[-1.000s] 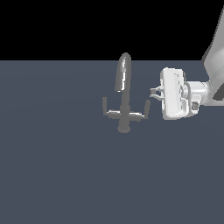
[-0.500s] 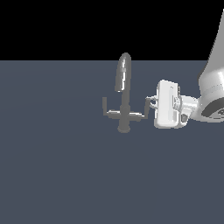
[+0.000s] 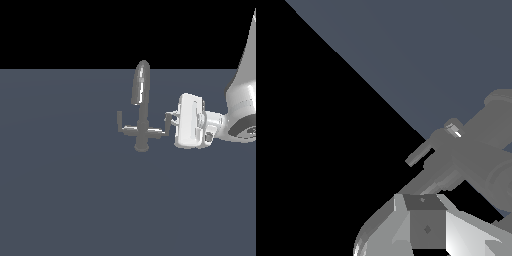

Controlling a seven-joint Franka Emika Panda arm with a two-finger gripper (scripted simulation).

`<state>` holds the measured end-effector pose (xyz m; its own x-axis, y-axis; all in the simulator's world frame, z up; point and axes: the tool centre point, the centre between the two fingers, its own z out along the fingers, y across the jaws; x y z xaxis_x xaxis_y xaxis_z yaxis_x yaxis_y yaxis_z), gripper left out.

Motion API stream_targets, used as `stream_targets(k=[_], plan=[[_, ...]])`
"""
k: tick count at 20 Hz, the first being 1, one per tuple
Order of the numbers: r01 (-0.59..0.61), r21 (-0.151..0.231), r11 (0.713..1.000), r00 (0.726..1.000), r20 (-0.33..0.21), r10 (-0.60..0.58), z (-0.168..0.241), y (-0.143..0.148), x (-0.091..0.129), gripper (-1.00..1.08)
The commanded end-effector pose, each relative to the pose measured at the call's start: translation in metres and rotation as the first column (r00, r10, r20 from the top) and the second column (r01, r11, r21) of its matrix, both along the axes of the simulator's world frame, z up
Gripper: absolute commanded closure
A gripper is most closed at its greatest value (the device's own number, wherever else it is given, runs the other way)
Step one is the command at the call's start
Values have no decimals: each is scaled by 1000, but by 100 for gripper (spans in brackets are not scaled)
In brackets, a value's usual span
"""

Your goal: Turn on the faucet by rotating a designated handle.

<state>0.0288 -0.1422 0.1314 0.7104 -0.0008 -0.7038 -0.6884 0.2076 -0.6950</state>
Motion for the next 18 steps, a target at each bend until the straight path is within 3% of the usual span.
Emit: stream_targets(k=[1,16,18], plan=[[0,0,1000,1000,0,0,2,1,-4,108],[0,0,1000,1000,0,0,15,9,-40,108],[6,-4,1000,1000,-3,-6,9,8,-37,108]])
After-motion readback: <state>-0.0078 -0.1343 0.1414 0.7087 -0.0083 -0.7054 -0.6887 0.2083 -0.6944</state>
